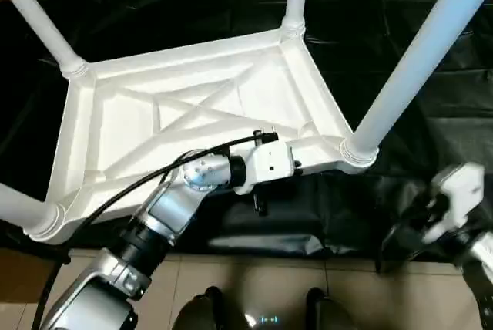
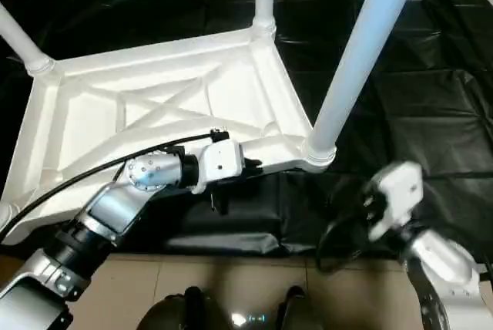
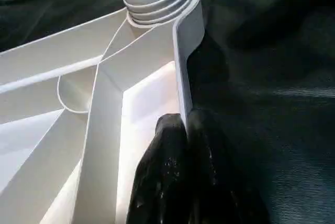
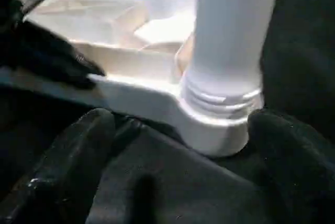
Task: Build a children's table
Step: Rotate leg to tighten
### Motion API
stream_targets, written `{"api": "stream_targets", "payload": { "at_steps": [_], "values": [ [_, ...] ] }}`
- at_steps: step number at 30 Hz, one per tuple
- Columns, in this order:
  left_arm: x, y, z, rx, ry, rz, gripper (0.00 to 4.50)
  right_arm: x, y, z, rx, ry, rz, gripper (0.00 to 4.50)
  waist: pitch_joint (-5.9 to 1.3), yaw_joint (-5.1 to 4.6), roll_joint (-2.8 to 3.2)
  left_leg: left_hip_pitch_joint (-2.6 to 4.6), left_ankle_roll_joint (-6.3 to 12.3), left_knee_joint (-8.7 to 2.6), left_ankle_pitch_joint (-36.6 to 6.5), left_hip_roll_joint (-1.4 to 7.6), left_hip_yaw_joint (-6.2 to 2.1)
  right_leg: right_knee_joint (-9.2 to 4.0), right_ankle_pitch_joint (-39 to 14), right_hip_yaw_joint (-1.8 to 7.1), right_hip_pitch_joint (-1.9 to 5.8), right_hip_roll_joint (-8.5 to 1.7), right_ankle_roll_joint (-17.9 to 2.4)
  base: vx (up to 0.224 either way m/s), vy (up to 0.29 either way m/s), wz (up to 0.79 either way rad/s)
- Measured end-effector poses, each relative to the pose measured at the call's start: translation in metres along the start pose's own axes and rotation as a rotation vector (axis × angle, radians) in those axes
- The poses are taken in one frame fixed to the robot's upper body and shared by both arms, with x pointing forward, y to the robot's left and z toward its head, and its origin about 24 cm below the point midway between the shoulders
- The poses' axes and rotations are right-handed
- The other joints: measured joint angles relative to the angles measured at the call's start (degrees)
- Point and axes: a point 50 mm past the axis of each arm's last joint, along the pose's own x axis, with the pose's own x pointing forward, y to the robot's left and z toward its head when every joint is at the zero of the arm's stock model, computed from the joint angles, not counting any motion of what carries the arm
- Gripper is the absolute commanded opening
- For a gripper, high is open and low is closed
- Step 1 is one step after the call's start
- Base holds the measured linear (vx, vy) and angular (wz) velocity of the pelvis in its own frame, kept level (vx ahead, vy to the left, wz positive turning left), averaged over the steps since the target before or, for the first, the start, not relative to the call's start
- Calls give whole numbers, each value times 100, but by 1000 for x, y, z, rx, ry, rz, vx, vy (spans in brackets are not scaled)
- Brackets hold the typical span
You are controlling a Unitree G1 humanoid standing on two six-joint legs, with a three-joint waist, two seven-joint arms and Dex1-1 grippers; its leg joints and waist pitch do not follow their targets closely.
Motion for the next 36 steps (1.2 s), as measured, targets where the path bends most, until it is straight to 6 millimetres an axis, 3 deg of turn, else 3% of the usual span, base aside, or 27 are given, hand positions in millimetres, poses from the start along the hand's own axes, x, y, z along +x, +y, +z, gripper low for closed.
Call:
{"api": "stream_targets", "payload": {
  "at_steps": [7,15,23,24,28,36],
  "values": [
    [-1,1,-1,13,-29,-58,0,5,8,1,-20,-27,-15,447,-18,37,33,-25,12,24,5,-2,7,1,-15,-2,-3,-5,23,0,0,0],
    [-14,-5,-9,33,-35,-128,0,-1,-1,35,-91,-127,86,447,-32,76,47,-19,22,42,8,7,9,17,-19,-7,7,-6,29,0,0,0],
    [-22,-10,-13,16,-44,-145,0,1,-9,35,-105,-33,170,447,-35,43,48,-12,-4,82,-8,18,13,84,-35,0,1,-7,54,0,0,0],
    [-22,-11,-12,15,-47,-148,0,2,-11,34,-104,-19,187,421,-36,47,48,-12,-4,82,-7,21,15,85,-35,-3,2,-7,54,0,0,0],
    [-23,-13,-12,16,-53,-169,0,11,-15,32,-70,-15,244,407,-41,53,55,-12,18,99,6,28,24,94,-34,-2,4,-6,54,0,0,0],
    [-23,-15,-11,7,-55,-180,0,22,-23,36,-74,-9,309,331,-43,71,53,-20,30,136,4,38,39,118,-35,-2,2,-7,53,0,0,0]
  ]
}}
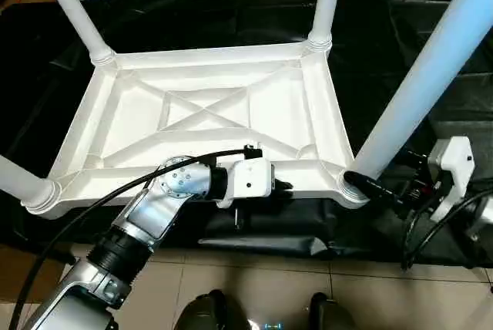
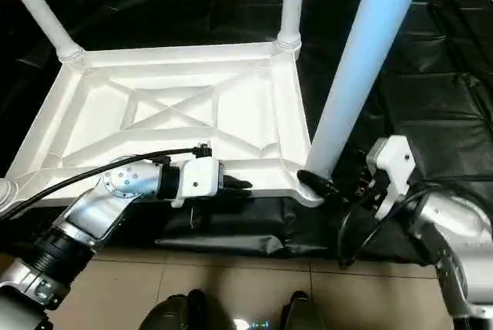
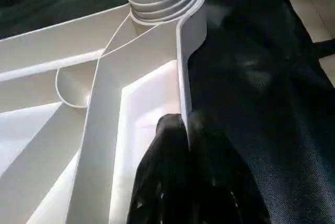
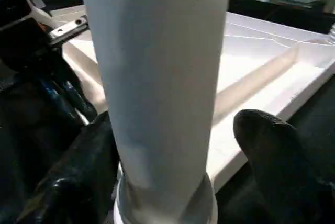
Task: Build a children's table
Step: Rotate leg to tighten
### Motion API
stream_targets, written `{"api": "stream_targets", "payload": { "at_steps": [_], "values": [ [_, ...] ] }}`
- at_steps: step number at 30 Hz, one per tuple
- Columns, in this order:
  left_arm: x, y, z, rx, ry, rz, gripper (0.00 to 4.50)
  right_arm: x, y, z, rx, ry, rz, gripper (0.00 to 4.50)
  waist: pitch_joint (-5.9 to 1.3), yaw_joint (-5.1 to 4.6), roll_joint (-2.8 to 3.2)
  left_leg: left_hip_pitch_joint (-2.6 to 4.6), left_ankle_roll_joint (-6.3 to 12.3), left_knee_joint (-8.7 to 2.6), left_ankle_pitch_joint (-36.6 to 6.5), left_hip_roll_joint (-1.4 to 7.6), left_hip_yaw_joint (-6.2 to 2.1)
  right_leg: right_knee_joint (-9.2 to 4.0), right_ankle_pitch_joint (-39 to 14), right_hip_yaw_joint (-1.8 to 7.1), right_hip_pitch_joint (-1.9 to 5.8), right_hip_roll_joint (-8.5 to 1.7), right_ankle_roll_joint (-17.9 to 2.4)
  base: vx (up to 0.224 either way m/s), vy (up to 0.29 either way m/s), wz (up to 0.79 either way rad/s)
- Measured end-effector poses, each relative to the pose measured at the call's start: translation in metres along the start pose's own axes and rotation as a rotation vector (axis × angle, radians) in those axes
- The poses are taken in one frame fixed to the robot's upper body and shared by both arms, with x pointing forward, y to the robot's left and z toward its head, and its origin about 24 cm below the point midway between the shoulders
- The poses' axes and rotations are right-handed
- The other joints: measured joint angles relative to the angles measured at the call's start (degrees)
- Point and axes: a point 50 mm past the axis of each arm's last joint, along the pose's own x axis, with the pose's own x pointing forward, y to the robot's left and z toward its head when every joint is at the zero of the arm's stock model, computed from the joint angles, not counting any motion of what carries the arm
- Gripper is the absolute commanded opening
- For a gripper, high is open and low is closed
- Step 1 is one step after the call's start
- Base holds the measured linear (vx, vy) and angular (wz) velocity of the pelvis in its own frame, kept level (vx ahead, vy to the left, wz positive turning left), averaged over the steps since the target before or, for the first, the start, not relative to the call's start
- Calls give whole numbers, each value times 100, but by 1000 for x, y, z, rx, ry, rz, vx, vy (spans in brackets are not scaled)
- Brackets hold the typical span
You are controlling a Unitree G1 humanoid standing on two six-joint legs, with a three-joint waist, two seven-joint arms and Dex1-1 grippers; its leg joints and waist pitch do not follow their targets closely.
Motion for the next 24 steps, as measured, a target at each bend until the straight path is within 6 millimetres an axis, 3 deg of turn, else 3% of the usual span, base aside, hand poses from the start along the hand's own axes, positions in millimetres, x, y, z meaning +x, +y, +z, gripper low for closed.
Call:
{"api": "stream_targets", "payload": {
  "at_steps": [7,12,16,20,24],
  "values": [
    [-1,-1,-1,-7,5,2,0,2,1,-2,3,1,23,260,0,-6,-1,4,-1,17,0,5,2,27,-2,3,-4,0,0,0,0,0],
    [1,1,-2,-21,30,19,0,11,5,-9,11,-11,-57,225,-7,-68,-17,21,-27,30,-16,5,20,48,-3,9,-2,-1,2,0,0,0],
    [9,11,-2,-22,87,75,0,29,2,-16,29,-15,-243,198,-21,-149,-49,37,-29,29,-17,3,29,47,-28,17,2,0,43,0,0,0],
    [28,28,3,-49,147,185,0,61,-8,-18,93,-49,-555,191,-7,-252,-89,40,-31,26,-16,-3,23,32,-32,12,-10,0,50,-44,3,-4],
    [46,34,11,-79,161,256,0,77,-15,-18,115,-60,-786,191,1,-299,-103,29,-31,-13,-17,-17,-29,-66,-33,-12,-8,3,50,-28,3,-2]
  ]
}}
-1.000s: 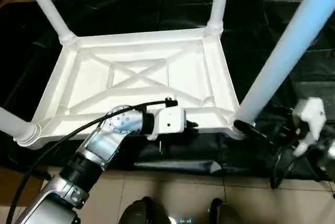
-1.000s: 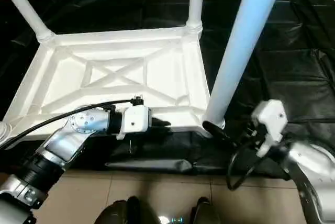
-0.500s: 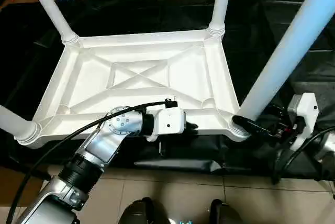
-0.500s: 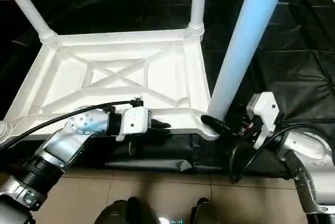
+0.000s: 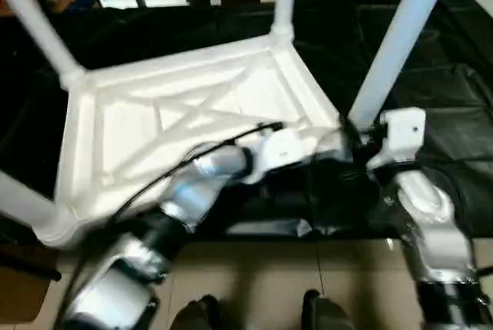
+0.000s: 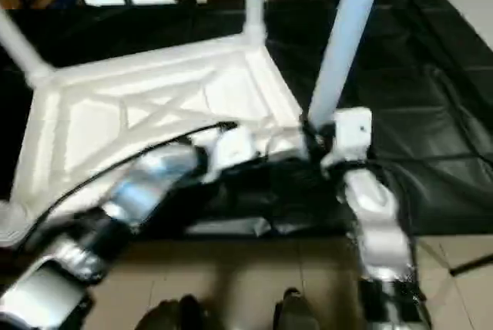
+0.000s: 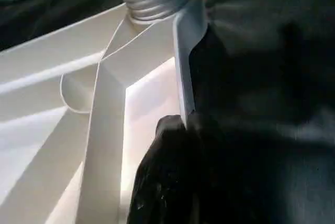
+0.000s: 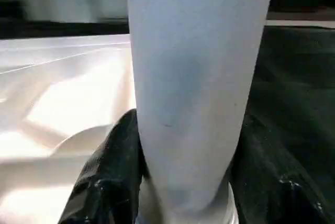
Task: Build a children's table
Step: Rotate leg to tighten
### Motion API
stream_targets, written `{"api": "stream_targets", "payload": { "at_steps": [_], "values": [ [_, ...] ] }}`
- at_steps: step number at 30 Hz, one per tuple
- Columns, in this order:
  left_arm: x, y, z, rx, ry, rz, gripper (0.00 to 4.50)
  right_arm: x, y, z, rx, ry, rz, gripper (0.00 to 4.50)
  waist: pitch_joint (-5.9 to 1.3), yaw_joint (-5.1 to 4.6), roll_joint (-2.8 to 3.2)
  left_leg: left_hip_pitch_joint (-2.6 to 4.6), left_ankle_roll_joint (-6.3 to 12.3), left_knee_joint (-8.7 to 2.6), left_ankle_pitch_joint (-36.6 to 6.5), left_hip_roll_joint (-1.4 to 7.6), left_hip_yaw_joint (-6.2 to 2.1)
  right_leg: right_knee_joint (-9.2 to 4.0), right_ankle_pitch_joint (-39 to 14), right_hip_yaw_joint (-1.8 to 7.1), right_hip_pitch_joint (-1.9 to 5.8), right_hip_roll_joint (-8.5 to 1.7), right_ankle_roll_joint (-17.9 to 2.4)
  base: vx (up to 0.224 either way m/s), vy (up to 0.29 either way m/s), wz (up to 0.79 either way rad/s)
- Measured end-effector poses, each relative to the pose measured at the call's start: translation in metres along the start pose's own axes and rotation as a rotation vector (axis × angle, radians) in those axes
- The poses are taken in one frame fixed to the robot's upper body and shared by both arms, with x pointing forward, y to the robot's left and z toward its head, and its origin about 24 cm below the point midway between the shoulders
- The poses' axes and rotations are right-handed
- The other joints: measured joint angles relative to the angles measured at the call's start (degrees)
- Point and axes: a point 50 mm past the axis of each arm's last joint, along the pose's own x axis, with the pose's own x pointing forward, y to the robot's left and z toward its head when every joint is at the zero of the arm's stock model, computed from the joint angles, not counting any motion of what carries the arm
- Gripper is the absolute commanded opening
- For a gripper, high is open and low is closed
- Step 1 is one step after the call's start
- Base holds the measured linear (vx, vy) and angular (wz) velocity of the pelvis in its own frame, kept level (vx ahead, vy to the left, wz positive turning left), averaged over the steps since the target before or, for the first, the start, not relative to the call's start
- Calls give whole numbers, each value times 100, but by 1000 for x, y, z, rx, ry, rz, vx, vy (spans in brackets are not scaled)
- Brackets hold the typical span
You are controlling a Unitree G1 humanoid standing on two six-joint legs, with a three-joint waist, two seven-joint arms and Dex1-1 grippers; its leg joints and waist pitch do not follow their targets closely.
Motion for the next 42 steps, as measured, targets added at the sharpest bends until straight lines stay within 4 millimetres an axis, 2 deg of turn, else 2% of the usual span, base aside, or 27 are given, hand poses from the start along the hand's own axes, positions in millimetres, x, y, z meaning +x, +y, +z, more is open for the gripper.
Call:
{"api": "stream_targets", "payload": {
  "at_steps": [4,10,11,13,15,17,21,23,26,28,32,37,42],
  "values": [
    [9,0,5,-26,3,34,0,11,6,-2,22,-26,-125,190,8,-16,-13,-3,0,1,0,-26,-13,-13,1,4,-3,0,-1,0,0,0],
    [6,3,3,-17,8,46,0,14,6,1,-9,-57,-78,190,10,-34,-15,-2,0,-1,0,-29,-25,-12,5,6,-5,2,-8,0,0,0],
    [5,3,3,-10,4,41,0,12,3,1,-35,-63,-35,260,10,-31,-15,-3,1,-3,0,-31,-24,-10,16,8,-5,1,-23,0,0,0],
    [3,2,3,3,-5,30,0,8,-2,2,-71,-76,9,260,10,-12,-15,-4,1,-6,0,-31,-17,-3,40,11,-5,1,-46,0,0,0],
    [2,2,4,16,-14,20,0,2,-8,4,-106,-92,30,272,10,8,-15,-6,1,-12,0,-31,-5,3,70,11,-5,1,-48,0,0,0],
    [1,3,4,26,-20,16,0,-3,-10,7,-121,-112,37,305,9,25,-13,-12,1,-21,0,-29,-3,16,71,14,-8,1,-47,0,0,0],
    [0,3,6,46,-43,12,0,-18,-17,18,-159,-181,32,319,2,57,-1,-36,3,-26,2,-17,7,26,83,12,-13,2,-60,41,-6,5],
    [1,1,8,61,-58,5,0,-34,-19,19,-172,-205,23,344,-5,106,10,-48,29,-19,17,2,9,26,60,10,-15,2,-27,57,-6,2],
    [2,2,9,80,-74,7,0,-53,-24,18,-194,-217,-6,354,-12,155,23,-81,37,-14,11,6,11,21,52,5,-36,2,-21,26,-6,1],
    [4,3,9,92,-81,4,0,-66,-24,18,-217,-226,-18,383,-23,186,44,-86,37,-13,11,7,10,21,51,2,-37,1,-20,0,0,0],
    [8,6,7,113,-81,20,0,-88,-17,6,-259,-195,-11,413,-23,171,70,-82,9,-12,-6,6,19,22,47,7,-32,0,-13,0,0,0],
    [12,6,9,124,-104,11,0,-93,-8,-3,-234,-149,10,435,-10,168,121,-84,8,-31,-6,1,23,18,24,17,-37,-2,27,0,0,0],
    [19,-5,16,124,-184,-51,0,-90,-1,-10,-189,-87,7,435,-17,241,143,-101,10,-40,-5,6,61,26,44,31,-27,-6,1,0,0,0]
  ]
}}
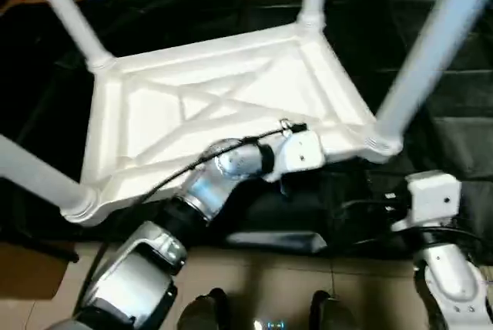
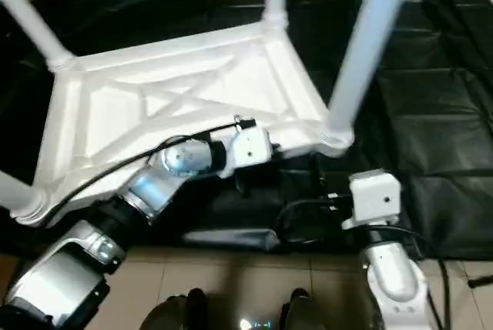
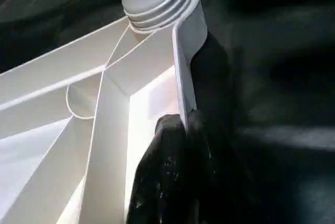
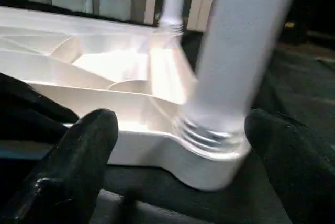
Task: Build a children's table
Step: Rotate leg to tighten
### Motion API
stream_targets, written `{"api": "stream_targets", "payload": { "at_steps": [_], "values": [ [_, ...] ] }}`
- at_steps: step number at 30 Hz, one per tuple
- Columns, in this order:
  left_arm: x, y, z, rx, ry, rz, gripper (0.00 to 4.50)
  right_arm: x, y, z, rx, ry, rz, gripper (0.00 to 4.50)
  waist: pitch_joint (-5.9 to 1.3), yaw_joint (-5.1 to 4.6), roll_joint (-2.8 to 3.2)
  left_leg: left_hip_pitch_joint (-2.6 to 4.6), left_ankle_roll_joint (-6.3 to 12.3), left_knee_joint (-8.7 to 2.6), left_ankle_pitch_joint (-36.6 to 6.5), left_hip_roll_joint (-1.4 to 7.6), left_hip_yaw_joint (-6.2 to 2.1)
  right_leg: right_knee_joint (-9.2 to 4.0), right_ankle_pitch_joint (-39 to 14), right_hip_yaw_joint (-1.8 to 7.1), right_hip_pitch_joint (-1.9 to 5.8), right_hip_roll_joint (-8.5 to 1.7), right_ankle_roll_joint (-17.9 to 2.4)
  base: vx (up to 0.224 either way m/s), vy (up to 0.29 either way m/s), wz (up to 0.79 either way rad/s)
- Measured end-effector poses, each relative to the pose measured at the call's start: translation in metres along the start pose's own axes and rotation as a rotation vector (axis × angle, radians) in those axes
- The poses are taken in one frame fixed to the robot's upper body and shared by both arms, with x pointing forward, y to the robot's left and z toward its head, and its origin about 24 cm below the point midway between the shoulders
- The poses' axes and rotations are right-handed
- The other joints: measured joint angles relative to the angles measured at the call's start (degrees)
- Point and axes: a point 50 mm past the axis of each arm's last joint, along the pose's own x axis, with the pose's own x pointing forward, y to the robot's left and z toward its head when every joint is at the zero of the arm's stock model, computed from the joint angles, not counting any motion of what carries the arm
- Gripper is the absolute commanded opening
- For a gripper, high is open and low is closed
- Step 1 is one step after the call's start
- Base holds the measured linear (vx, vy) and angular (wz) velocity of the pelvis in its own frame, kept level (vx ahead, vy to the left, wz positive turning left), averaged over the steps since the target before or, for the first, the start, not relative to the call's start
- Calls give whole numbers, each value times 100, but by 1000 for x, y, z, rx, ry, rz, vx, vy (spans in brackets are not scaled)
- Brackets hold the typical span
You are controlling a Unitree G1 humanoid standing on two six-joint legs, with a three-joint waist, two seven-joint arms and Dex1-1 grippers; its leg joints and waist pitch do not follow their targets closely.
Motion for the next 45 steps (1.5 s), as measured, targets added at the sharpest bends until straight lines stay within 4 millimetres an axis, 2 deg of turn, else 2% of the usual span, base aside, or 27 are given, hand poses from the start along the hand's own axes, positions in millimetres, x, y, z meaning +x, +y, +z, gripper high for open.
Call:
{"api": "stream_targets", "payload": {
  "at_steps": [3,7,16,20,25,26,29,31,34,37,38,41,43,45],
  "values": [
    [5,-5,5,24,-35,-25,0,2,2,-1,16,18,-14,435,-12,41,18,-7,13,13,8,4,17,0,-15,3,2,-7,22,0,0,0],
    [8,-5,6,33,-51,-25,0,3,1,-1,17,24,-25,435,-41,45,61,-21,61,40,19,1,25,-1,-28,7,-1,-16,42,0,0,0],
    [16,-2,8,79,-77,-19,0,3,6,-3,29,47,3,435,-43,72,69,-29,46,42,9,0,30,6,-28,3,2,-32,47,0,0,0],
    [19,-4,13,112,-137,-12,0,1,7,0,32,38,3,435,-43,78,71,-82,69,62,23,2,28,6,-28,-11,-17,-42,47,0,0,0],
    [20,9,28,141,-182,27,0,2,2,12,22,-16,-23,435,-43,3,70,-80,115,74,42,-4,30,6,-27,-12,-10,-55,48,0,0,0],
    [20,10,27,107,-189,41,0,2,2,11,27,-12,-15,435,-42,-20,69,-81,115,73,42,-2,29,7,-27,-15,-11,-55,48,0,0,0],
    [14,20,29,-7,-242,74,40,0,9,3,40,34,32,440,-39,-61,63,-81,115,71,42,-2,29,8,-27,-18,-12,-55,48,0,0,0],
    [10,25,34,-40,-291,85,46,0,12,1,53,42,51,440,-39,-80,63,-81,115,72,42,-2,30,9,-27,-16,-15,-57,48,0,0,0],
    [-4,34,41,-73,-386,113,83,2,14,2,57,33,73,440,-38,-91,62,-79,116,72,43,-1,30,10,-26,-17,-15,-57,47,0,0,0],
    [-24,38,46,-122,-462,140,83,4,20,4,64,23,110,440,-41,-78,67,-79,117,72,43,2,31,15,-27,-22,-14,-57,47,0,0,0],
    [-37,38,45,-167,-480,140,83,5,23,5,70,15,119,440,-41,-86,67,-79,117,71,43,6,33,15,-27,-21,-19,-55,47,0,0,0],
    [-76,28,33,-276,-408,80,83,7,24,6,80,10,130,440,-42,-103,66,-76,120,71,41,20,35,20,-28,-24,-21,-35,46,0,0,0],
    [-100,19,19,-360,-323,54,83,8,24,7,93,8,137,440,-42,-70,60,-76,118,77,42,21,35,32,-34,-27,-18,-21,45,0,0,0],
    [-127,-1,9,-457,-246,2,83,14,28,12,104,-19,170,440,-43,-88,15,-67,115,86,42,25,34,70,-49,-16,-33,-18,31,0,0,0]
  ]
}}
